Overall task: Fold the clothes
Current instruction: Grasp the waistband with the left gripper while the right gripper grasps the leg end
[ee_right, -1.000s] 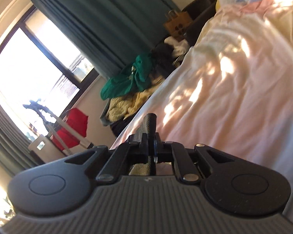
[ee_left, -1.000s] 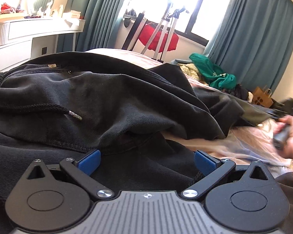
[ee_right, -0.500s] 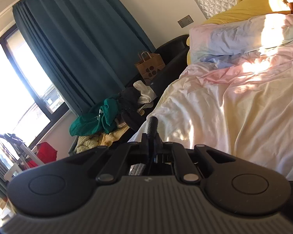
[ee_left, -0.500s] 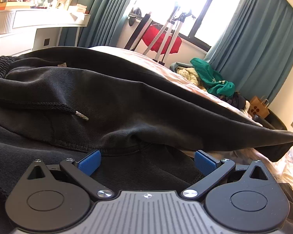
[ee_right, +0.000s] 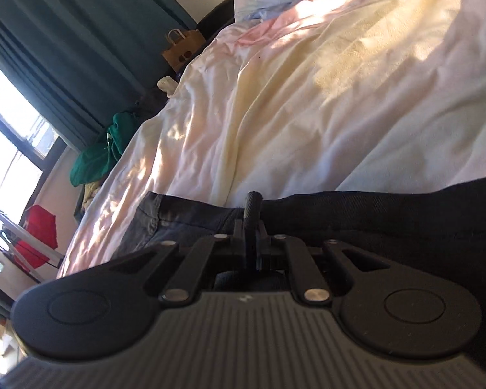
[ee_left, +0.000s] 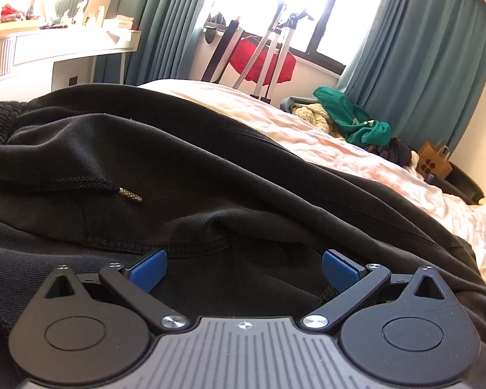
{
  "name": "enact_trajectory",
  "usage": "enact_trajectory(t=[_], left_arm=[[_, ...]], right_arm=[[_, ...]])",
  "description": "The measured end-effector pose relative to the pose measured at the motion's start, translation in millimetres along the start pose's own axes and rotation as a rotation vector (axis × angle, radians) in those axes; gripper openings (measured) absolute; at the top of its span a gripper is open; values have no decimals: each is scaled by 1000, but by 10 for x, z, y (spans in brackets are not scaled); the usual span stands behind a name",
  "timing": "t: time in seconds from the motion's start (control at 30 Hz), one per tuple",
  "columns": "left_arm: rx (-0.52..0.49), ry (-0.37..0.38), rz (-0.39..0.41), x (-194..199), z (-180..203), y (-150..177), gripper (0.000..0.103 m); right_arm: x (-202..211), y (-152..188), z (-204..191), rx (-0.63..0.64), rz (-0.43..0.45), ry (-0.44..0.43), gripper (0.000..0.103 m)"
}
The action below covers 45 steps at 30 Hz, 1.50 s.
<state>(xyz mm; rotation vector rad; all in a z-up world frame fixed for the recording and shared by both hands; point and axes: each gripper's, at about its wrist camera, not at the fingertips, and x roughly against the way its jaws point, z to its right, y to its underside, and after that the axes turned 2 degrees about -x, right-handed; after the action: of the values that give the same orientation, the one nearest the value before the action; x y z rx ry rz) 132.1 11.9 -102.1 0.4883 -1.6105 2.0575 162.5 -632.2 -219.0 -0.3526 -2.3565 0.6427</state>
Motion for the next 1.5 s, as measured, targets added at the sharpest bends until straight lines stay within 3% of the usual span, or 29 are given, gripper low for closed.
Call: enact_trajectory(t=[0.17, 0.37, 0.4, 0.47, 0.57, 0.67, 0.73, 0.87, 0.97, 1.1, 1.13, 1.17, 1.23, 1.27, 1.4, 1.5], left_arm=[[-10, 17, -4, 49, 12, 4, 103], [3, 42, 3, 202, 29, 4, 103], [9, 48, 7, 244, 45, 9, 103], [21, 59, 5, 333, 40, 24, 103], [32, 69, -9, 486, 47, 61, 103], [33, 76, -16, 634, 57, 81, 103], [36, 74, -21, 704, 90, 92, 103], [28, 73, -7, 800, 174, 122, 103], [3, 58, 6, 855, 214, 123, 103], [55, 36, -16, 967, 109, 79, 103], [88, 27, -12, 1030, 57, 58, 103], [118, -8, -11, 1111, -11, 8, 102], [175, -73, 4, 1295, -161, -106, 102], [202, -103, 19, 1398, -243, -169, 102], [348, -108, 48, 1865, -744, -382, 102], [457, -114, -9, 2029, -1104, -396, 100]], right_arm=[[302, -23, -110, 26, -49, -17, 13], [1029, 18, -75, 0, -7, -40, 16], [1139, 0, -42, -9, 9, -37, 20], [1360, -35, 23, -27, 40, -31, 43], [1651, -80, 184, -95, 81, -20, 60], [1798, -109, 445, -236, 50, 15, 61], [1887, -92, 563, -272, 53, 125, 60], [1930, -29, 810, -342, 25, 218, 60], [1819, 4, 866, -365, -17, 164, 60], [1589, 11, 730, -231, -79, 184, 53], [1538, 11, 712, -202, -87, 183, 43], [1486, 2, 712, -175, -100, 185, 27], [1447, -9, 748, -165, -106, 192, 8], [1446, -16, 772, -168, -104, 191, 6], [1479, -39, 809, -175, -84, 177, 5], [1515, -69, 745, -136, -60, 163, 5]])
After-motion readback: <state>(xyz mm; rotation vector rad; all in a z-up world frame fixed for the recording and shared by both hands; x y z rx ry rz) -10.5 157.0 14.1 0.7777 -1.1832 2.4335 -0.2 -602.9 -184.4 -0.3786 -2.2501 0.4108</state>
